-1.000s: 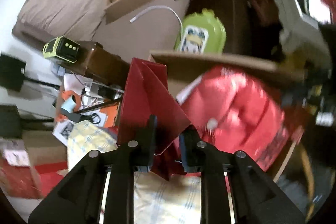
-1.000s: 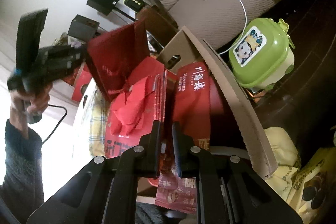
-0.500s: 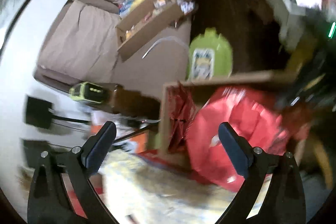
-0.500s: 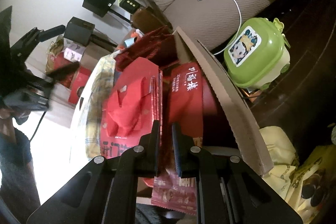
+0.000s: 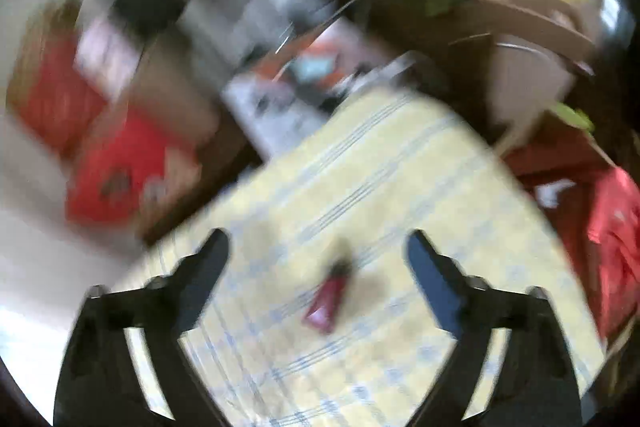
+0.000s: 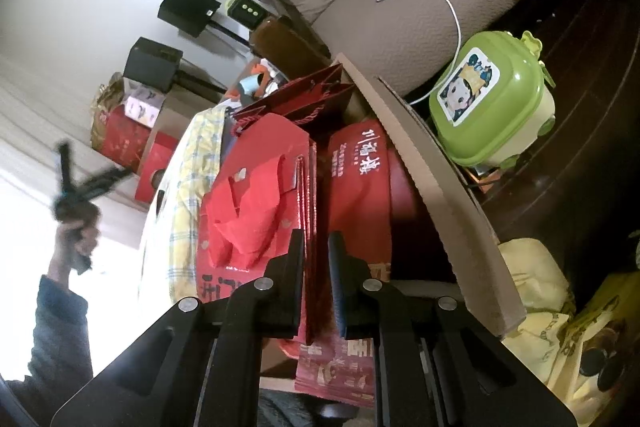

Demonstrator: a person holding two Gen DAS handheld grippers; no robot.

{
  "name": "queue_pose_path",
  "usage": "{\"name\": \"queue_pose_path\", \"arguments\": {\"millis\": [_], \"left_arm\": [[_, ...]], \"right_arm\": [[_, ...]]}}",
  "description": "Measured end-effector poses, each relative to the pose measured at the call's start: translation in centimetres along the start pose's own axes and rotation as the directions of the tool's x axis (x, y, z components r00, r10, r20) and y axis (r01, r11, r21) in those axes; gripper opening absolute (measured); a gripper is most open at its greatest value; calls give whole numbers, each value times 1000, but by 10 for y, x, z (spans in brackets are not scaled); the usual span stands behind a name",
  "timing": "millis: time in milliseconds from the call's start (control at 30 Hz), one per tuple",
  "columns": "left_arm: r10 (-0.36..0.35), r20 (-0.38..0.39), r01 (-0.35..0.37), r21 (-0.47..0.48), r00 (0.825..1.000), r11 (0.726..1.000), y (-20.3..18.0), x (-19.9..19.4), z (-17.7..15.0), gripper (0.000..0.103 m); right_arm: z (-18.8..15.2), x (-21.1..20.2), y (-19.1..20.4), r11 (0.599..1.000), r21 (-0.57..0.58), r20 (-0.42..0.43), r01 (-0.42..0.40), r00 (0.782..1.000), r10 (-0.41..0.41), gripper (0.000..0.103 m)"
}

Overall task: Organize objects
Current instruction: 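Grasp the red tube on the table with the left gripper, then carry the red tube into the box and open the left gripper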

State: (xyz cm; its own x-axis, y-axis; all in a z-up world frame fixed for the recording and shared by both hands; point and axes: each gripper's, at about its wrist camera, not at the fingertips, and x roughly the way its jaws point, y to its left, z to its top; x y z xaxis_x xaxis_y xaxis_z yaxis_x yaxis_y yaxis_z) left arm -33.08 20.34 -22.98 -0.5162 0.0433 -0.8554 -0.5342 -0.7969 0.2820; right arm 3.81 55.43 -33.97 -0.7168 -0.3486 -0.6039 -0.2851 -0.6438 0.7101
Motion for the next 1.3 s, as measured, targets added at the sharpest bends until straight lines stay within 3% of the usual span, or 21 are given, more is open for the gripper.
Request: {"name": "queue_pose_path", "arguments": {"millis": [100,167,233,300,400,467,533,667,800,867,900,1033,1100,1167,1233,1267,1300], "left_arm": [[-30,-20,28,-63,999,998,12,20,-19,60],[-52,-10,52,-42,999,998,8,25,-28,57],[-52,-23,52,-10,998,999,0,29,-35,41],[-70,-4,70,-26,998,997,-1,31,-35,16],[-65,16,66,-47,998,997,-8,26,-37,15],[-82,55,84,-36,995,996,-21,12,-38,15],[-168,67,171,-50,984,984,-35,-2,-34,15],[-415,18,415,-42,910,909,-89,-25,-19,15],[-551,-70,551,-16,832,834,-162,-39,-16,15],[-571,-83,574,11,816,819,-190,-44,-16,15],[-566,-81,570,32,820,821,-204,-48,-16,16],[-473,-71,478,145,878,866,-253,-54,-22,16],[-469,-93,478,145,878,866,-264,-51,-25,16],[-489,-110,499,116,866,859,-266,-49,-30,18],[-502,-97,509,77,859,857,-263,-53,-35,40],[-506,-78,511,65,859,857,-262,-57,-35,59],[-503,-48,505,60,863,861,-260,-61,-37,68]], "right_arm": [[0,0,-1,1000,0,2,15,1000,-15,14],[0,0,-2,1000,-2,1,26,1000,-26,14],[-1,2,-2,999,-7,-4,36,999,-36,14],[-1,2,-1,999,-15,-7,42,999,-43,14],[-2,3,0,998,-23,-7,52,999,-52,14],[-2,3,0,998,-22,-5,55,998,-55,14],[-2,3,-1,998,-21,-3,55,998,-55,14],[-2,4,0,998,-23,-7,55,998,-56,14],[-1,3,-1,998,-22,-8,54,999,-54,15],[-1,2,-2,998,-18,-5,58,998,-58,15],[-1,2,-2,998,-16,-4,60,998,-60,15],[0,1,-3,998,-11,-2,60,998,-60,16],[0,1,-3,999,-12,-2,53,999,-53,16],[1,1,-3,999,-10,-2,46,999,-46,16],[1,0,-3,999,-9,1,46,999,-46,16],[1,-1,-2,998,-15,5,59,998,-59,16],[1,-1,0,996,-27,10,81,997,-81,16]]}}
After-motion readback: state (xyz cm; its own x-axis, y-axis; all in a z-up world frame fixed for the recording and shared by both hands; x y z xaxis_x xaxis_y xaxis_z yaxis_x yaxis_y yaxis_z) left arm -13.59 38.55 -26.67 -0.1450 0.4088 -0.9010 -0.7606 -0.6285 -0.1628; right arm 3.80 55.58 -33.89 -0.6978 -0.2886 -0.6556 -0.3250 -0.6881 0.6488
